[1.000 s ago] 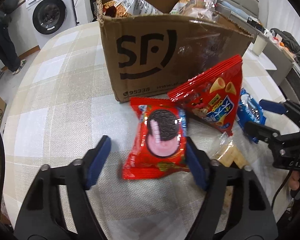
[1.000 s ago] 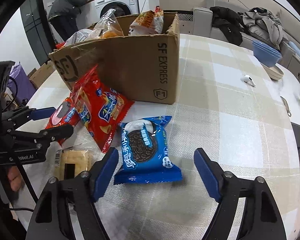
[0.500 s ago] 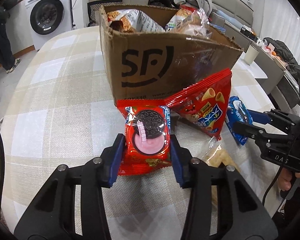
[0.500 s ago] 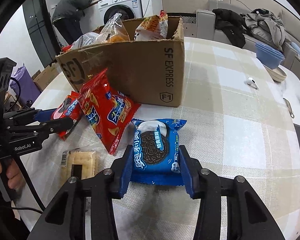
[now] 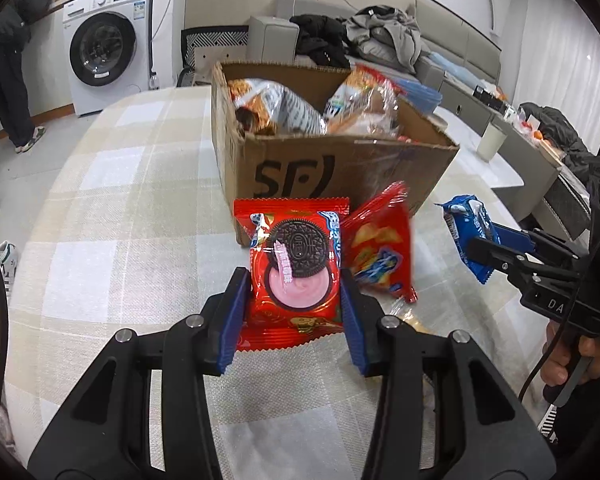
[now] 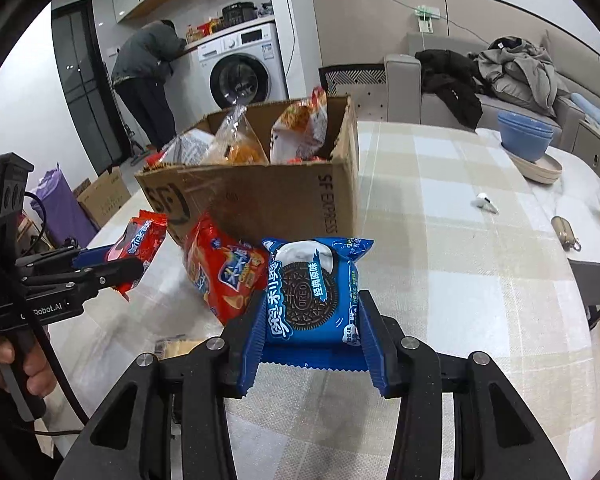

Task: Organize snacks
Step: 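Lift both Oreo packs and carry them over the open box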

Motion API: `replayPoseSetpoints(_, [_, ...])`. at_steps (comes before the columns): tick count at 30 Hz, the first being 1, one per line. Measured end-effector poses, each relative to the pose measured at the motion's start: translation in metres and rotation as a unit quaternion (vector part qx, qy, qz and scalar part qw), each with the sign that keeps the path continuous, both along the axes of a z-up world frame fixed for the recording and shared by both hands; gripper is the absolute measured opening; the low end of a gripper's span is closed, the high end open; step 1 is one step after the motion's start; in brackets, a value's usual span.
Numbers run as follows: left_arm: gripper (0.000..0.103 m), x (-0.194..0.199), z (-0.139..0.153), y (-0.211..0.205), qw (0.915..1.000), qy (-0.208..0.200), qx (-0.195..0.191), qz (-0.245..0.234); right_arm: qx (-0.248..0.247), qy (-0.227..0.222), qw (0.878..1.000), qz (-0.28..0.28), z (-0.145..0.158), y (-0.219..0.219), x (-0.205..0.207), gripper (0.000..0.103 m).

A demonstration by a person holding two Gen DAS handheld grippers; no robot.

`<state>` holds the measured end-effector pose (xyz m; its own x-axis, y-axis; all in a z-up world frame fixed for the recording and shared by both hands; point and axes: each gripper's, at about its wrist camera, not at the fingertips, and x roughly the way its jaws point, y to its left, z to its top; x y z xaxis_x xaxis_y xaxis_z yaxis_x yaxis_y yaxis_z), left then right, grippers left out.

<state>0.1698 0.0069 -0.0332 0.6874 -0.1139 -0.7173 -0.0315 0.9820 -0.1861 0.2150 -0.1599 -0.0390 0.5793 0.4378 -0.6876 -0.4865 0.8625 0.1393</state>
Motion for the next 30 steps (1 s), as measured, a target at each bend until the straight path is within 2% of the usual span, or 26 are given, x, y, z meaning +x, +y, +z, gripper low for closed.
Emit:
replayPoseSetpoints(15, [0.041,-0.048,0.063,0.017,0.9985,-0.054,-0.011,-0.002,0.055,-0.048,0.997,0.002,0.033,-0.008,-0.009,0.045])
replayPoseSetpoints(24, [0.041,-0.043,0.095,0.019,0.9968,-0.079,-0.012,-0.002,0.079,-0.07,0.994,0.002,0.051,-0.007,-0.01,0.045])
replayPoseSetpoints(30, [0.041,-0.02,0.102,0.016,0.9964,-0.084,-0.008,0.0,0.086,-0.087,0.992,0.008,0.062,0.0,-0.006,0.045])
